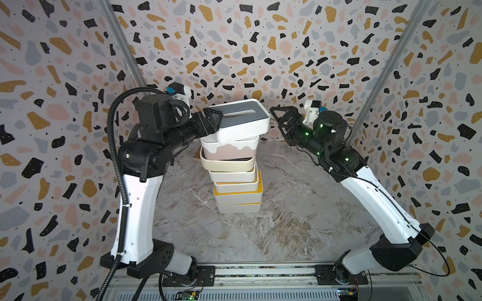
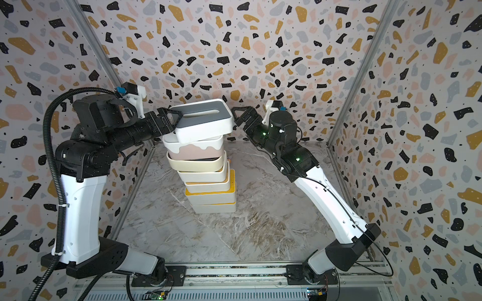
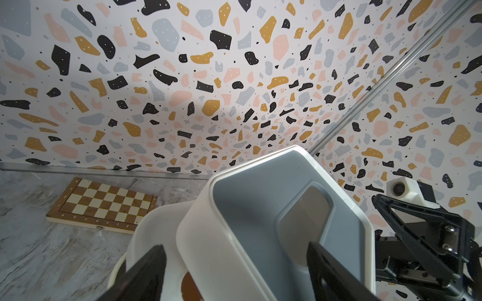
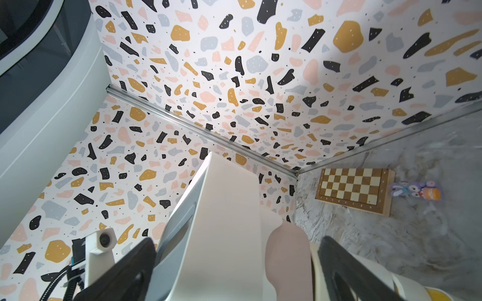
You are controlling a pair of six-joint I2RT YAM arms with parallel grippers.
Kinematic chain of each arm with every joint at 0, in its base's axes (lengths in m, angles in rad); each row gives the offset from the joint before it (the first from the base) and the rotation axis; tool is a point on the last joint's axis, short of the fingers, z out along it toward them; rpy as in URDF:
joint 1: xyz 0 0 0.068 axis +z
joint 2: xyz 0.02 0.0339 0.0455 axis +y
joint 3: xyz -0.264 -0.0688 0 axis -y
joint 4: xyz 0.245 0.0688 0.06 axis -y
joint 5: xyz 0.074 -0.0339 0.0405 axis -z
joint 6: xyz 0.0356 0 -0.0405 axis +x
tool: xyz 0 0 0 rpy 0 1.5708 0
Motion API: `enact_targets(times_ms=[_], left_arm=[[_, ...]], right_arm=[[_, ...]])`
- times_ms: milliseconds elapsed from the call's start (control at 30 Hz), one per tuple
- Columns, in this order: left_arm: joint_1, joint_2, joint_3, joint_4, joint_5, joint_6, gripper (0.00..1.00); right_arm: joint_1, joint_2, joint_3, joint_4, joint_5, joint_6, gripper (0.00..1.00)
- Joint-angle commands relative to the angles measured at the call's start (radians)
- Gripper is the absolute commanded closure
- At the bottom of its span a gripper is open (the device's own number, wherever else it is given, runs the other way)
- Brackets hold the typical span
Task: Stack the tissue boxes
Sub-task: Place the tissue box at the tissue box.
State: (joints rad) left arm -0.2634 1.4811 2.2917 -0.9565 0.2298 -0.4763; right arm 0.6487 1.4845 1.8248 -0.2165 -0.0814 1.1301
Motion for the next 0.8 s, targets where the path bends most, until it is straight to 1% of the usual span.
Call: enact_targets(times_ms=[0,100,200,267,367,433,500,633,700,767], left_arm=[[0.006,0.008,0.054,0.047,0.029,-0.030,0.13],[0.006,-0.016,0.041,0.060,0.016,-0.037,0.12],[0.006,-0.063,0.006,0.059,0.022,-0.051,0.09],[0.006,-0.112,-0.052,0.063,0.035,-0.079,0.08],[0.005,-0.195,-0.177,0.134,0.074,-0.137,0.08],[0.005,-0.214,-0.210,0.147,0.071,-0.151,0.08],[0.005,-0.211,-0.214,0.155,0.089,-0.165,0.08],[0.004,-0.180,-0.204,0.189,0.175,-0.197,0.08],[0.004,-0.162,-0.194,0.176,0.175,-0.200,0.08],[0.004,-0.155,-0.196,0.177,0.177,-0.200,0.08]], right_arm=[[-0.014,0.014,0.075,0.039,-0.096,-0.084,0.01],[-0.014,0.070,0.143,0.026,-0.174,-0.114,0.01],[-0.009,0.092,0.169,0.017,-0.210,-0.135,0.01],[-0.009,0.090,0.154,0.032,-0.234,-0.136,0.01],[0.000,0.092,0.162,0.054,-0.258,-0.153,0.01],[0.009,0.098,0.190,0.044,-0.263,-0.174,0.01],[0.012,0.108,0.213,0.027,-0.265,-0.188,0.01],[0.018,0.124,0.223,0.029,-0.300,-0.182,0.01],[0.032,0.125,0.231,0.019,-0.279,-0.199,0.01],[0.035,0.127,0.230,0.021,-0.283,-0.199,0.01]])
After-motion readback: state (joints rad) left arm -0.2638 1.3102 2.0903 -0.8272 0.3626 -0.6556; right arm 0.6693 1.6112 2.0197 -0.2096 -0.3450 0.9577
